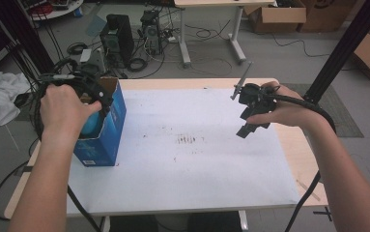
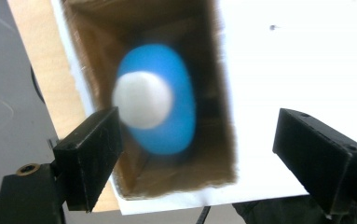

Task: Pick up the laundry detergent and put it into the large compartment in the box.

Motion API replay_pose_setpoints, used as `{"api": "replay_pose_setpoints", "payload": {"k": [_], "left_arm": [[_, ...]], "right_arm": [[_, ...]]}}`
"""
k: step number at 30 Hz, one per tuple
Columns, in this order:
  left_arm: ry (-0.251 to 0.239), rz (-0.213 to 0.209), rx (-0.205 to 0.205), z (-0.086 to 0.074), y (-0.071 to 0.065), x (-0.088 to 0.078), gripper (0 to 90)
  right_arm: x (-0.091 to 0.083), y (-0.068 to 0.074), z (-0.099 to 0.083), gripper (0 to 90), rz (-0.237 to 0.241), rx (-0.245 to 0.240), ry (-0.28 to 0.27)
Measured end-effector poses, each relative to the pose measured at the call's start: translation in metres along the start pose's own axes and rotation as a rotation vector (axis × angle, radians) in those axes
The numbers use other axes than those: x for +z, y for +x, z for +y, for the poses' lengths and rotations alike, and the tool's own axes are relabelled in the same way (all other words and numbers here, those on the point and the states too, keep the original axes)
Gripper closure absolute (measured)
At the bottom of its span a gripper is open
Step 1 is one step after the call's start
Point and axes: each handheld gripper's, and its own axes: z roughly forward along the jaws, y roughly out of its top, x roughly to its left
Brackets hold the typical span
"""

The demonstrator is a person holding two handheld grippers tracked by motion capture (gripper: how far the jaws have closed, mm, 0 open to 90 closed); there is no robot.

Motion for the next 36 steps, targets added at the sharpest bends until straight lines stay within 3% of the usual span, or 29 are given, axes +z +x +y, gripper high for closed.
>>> {"api": "replay_pose_setpoints", "payload": {"k": [3, 5, 10, 11, 13, 14, 15, 16, 17, 19, 28, 36], "left_arm": [[-0.023, -0.034, 0.05, 0.002, -0.014, -0.005, 16.0], [-0.025, -0.03, 0.089, 0.004, -0.028, -0.005, 15.9], [-0.048, -0.075, 0.188, 0.008, -0.061, -0.005, 15.6], [-0.048, -0.075, 0.188, 0.008, -0.061, -0.005, 15.6], [-0.059, -0.088, 0.227, 0.01, -0.075, -0.003, 15.6], [-0.056, -0.095, 0.262, 0.011, -0.088, 0.001, 15.6], [-0.056, -0.095, 0.262, 0.011, -0.088, 0.001, 15.6], [-0.054, -0.098, 0.298, 0.013, -0.101, 0.006, 15.5], [-0.054, -0.098, 0.298, 0.013, -0.101, 0.006, 15.6], [-0.047, -0.107, 0.342, 0.015, -0.118, 0.014, 15.5], [-0.044, -0.129, 0.425, 0.016, -0.152, 0.036, 15.4], [-0.013, -0.132, 0.458, 0.017, -0.166, 0.058, 15.3]], "right_arm": [[-0.001, 0.001, 0.0, 26.8, -0.003, 0.0, 0.0], [-0.001, 0.001, 0.0, 26.7, -0.004, 0.003, 0.002], [-0.001, 0.0, 0.001, 26.7, -0.006, 0.006, 0.006], [-0.002, 0.0, 0.001, 26.7, -0.008, 0.006, 0.009], [-0.004, -0.001, 0.002, 26.7, -0.01, 0.007, 0.007], [-0.005, -0.002, 0.002, 26.7, -0.01, 0.01, 0.006], [-0.005, -0.002, 0.002, 26.7, -0.01, 0.01, 0.006], [-0.005, -0.003, 0.002, 26.7, -0.01, 0.012, 0.007], [-0.005, -0.003, 0.002, 26.7, -0.01, 0.012, 0.007], [-0.005, -0.004, 0.001, 26.7, -0.009, 0.016, 0.012], [-0.006, -0.008, 0.0, 26.7, -0.011, 0.026, 0.012], [-0.004, -0.01, 0.002, 26.7, -0.009, 0.024, 0.019]]}}
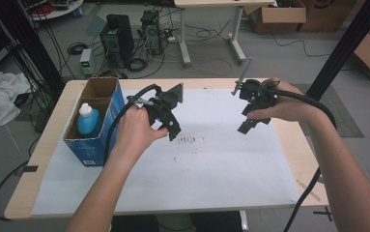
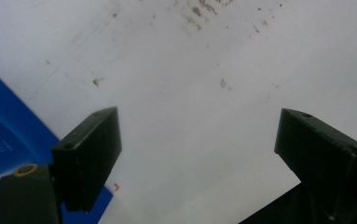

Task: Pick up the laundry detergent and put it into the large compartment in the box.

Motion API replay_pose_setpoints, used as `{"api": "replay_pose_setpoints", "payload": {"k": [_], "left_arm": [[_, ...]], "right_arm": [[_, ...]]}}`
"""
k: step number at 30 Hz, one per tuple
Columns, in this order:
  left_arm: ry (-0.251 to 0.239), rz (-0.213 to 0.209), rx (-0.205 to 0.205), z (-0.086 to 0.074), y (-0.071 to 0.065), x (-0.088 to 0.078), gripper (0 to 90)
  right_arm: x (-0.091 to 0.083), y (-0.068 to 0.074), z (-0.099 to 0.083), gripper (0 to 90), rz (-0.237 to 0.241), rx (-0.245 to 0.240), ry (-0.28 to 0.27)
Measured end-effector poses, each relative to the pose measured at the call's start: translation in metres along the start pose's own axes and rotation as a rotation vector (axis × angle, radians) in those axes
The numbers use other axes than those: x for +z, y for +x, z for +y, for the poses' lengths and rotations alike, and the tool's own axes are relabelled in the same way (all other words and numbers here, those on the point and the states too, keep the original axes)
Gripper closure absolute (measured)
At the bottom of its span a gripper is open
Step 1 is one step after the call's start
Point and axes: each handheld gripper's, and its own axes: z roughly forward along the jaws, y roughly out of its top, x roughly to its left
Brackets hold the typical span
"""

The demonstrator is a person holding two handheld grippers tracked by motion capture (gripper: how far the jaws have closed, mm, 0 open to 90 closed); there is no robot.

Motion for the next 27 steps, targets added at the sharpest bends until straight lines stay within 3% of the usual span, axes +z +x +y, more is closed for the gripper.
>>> {"api": "replay_pose_setpoints", "payload": {"k": [6, 27], "left_arm": [[0.009, 0.002, 0.006, 0.0012, -0.0013, 0.0061, 15.3], [0.001, 0.009, 0.008, -0.0004, -0.0007, 0.0044, 15.5]], "right_arm": [[0.0025, 0.0001, 0.0028, 26.7, 0.003, 0.005, 0.006], [0.0025, 0.003, 0.0048, 26.6, 0.004, 0.0, 0.013]]}}
